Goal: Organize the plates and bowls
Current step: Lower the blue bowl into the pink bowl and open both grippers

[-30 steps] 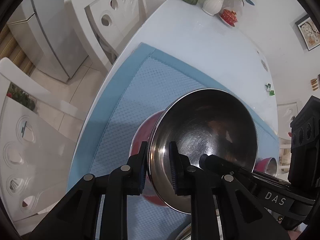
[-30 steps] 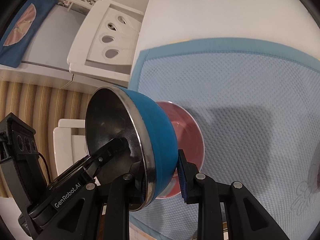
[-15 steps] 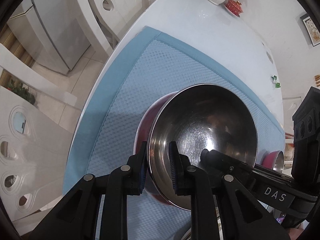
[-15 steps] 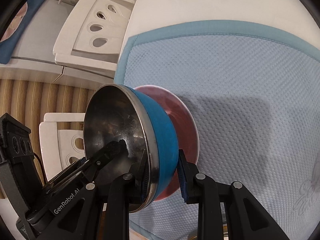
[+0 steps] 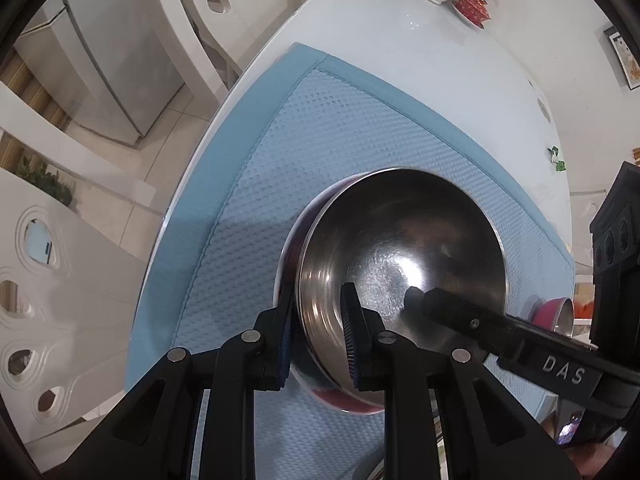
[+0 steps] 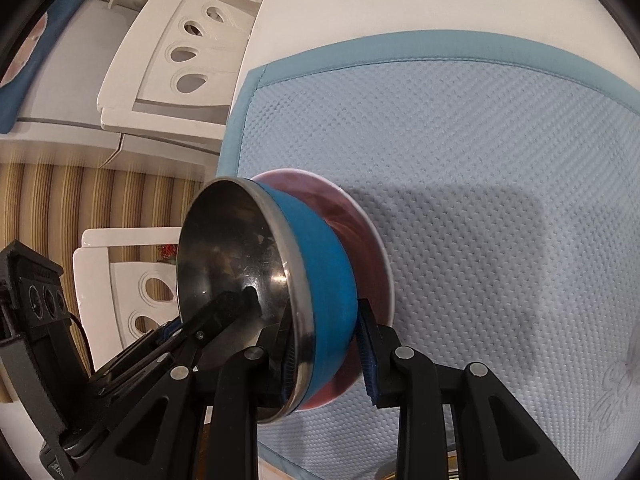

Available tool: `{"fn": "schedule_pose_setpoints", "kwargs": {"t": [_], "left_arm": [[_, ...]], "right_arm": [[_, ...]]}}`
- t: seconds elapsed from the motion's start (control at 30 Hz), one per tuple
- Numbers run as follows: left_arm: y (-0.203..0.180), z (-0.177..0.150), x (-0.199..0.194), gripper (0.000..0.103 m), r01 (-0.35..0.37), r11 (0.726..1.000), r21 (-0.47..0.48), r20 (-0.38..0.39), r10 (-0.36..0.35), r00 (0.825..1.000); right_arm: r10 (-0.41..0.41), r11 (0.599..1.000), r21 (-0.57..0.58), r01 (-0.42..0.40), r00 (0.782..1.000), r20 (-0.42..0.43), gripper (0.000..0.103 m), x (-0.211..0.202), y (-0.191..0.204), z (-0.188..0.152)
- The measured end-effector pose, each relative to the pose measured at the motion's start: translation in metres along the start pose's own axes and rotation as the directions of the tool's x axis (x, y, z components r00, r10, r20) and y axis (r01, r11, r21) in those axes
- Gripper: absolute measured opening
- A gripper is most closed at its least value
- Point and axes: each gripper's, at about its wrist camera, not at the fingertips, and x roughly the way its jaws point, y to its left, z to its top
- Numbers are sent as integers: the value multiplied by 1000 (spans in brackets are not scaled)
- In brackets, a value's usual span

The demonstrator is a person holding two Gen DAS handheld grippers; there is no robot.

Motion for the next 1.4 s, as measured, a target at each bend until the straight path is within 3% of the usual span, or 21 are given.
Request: {"fn": "schedule_pose_setpoints", "kwargs": {"t": [0.53, 1.07, 1.13, 1.27, 1.33, 1.37, 1.4], "left_arm": [[-10, -6, -6, 19, -73, 995, 70, 30, 71, 997], [-16, -22, -25, 20, -96, 994, 52, 29, 95, 995], [-18, -24, -31, 29, -95, 995, 36, 34, 94, 995], [-26, -29, -42, 33, -139, 990, 18, 47, 138, 989], [-32, -31, -46, 52, -143, 990, 11, 50, 142, 989], [-34, -32, -47, 72, -148, 989, 2, 52, 148, 988], [-37, -35, -49, 81, -154, 988, -14, 61, 154, 986]], "right_arm": [[20, 1000, -2, -20, 1000, 12, 27, -13, -5, -4], [50, 999, -15, -50, 999, 13, 27, -30, -6, -14], [51, 999, -15, -51, 999, 9, 27, -33, -8, -16], [39, 999, -19, -40, 999, -12, 27, -41, -14, -22], [27, 999, -28, -28, 999, -23, 31, -45, -17, -24], [19, 999, -36, -20, 999, -28, 44, -49, -19, -26], [12, 999, -43, -14, 1000, -29, 62, -52, -21, -27]]}}
